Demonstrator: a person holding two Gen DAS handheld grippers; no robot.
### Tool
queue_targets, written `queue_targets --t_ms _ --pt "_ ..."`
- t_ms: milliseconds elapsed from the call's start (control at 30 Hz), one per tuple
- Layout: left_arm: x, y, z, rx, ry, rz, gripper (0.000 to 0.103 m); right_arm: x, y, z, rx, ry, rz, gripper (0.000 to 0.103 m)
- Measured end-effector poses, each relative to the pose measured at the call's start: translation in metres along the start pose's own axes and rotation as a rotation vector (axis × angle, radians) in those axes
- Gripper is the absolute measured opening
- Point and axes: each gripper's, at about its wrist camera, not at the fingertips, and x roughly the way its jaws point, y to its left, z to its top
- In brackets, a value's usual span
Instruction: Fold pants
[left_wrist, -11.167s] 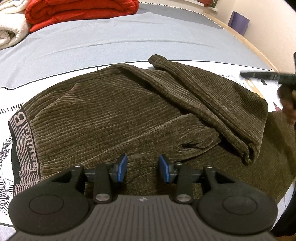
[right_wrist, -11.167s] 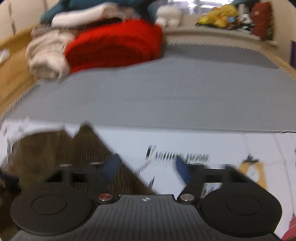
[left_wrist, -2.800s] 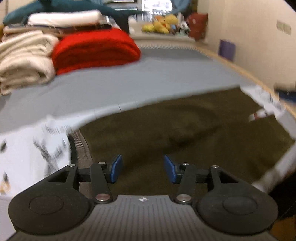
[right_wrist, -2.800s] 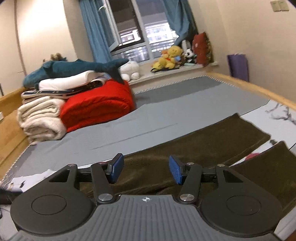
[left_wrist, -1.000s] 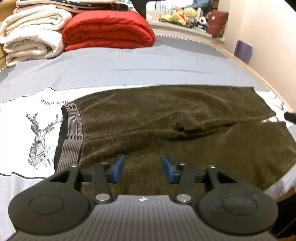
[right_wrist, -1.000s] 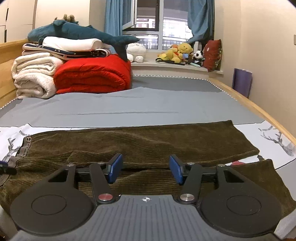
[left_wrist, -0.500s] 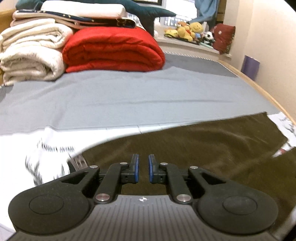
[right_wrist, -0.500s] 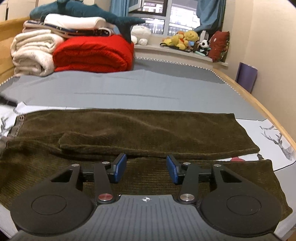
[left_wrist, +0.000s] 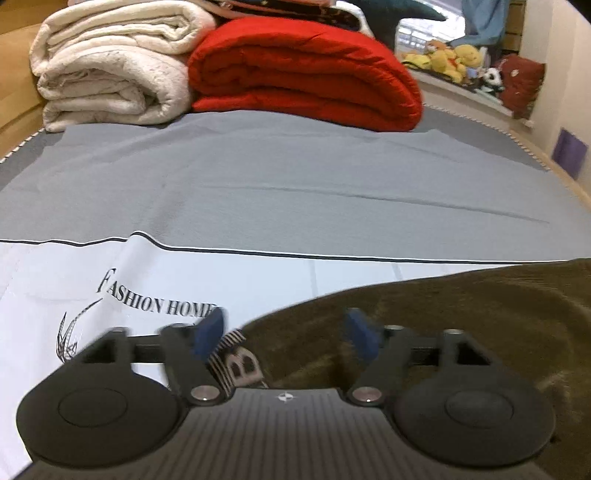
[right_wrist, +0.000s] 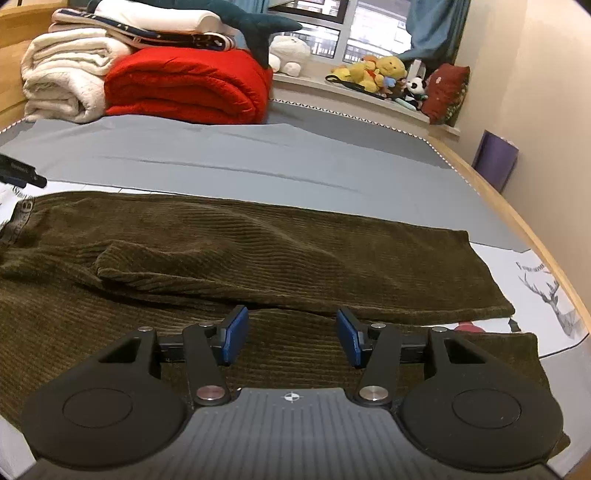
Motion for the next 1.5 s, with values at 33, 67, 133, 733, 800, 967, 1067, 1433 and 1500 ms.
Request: queue_targets --t_ms 33,67,133,733,800,967,1067,1433,1500 --pt "0.008 0.001 0.001 0.004 0.002 0.012 0.089 0.0 0.0 0.0 0.004 -0.003 0.004 0.053" --pt "0.01 0.001 -0.002 0.009 0.005 0.017 0.09 -0.001 0.0 0.0 0.004 -0.006 0.005 0.053" --pt "0.023 0.002 -0.002 0.027 0.025 0.014 0.09 0.0 0.001 -0.002 -0.007 -0.001 0.007 0.053" --pt "0.037 0.004 0.001 0.194 0.098 -0.03 0.019 0.001 -0.001 -0.006 -0.027 0.016 -0.008 0.054" --pt "0.025 -0.001 0.006 0.213 0.079 -0.03 0.015 -0.001 0.0 -0.005 -0.029 0.01 -0.01 0.054" --pt "-0.035 -0.017 0.017 0.242 0.009 -0.048 0.011 -0.007 -0.004 -0.002 -0.004 -0.007 -0.022 0.054" --pt "-0.083 -0.035 0.011 0.358 -0.015 -0.056 0.01 -0.011 -0.011 -0.001 0.045 -0.013 -0.03 0.054" --pt "-0.209 -0.019 -0.123 0.288 0.157 -0.174 0.0 -0.042 -0.045 -0.013 0.216 -0.043 0.022 0.042" --pt "-0.209 0.002 -0.12 0.091 0.152 -0.215 0.0 -0.044 -0.05 -0.017 0.226 -0.035 0.022 0.042"
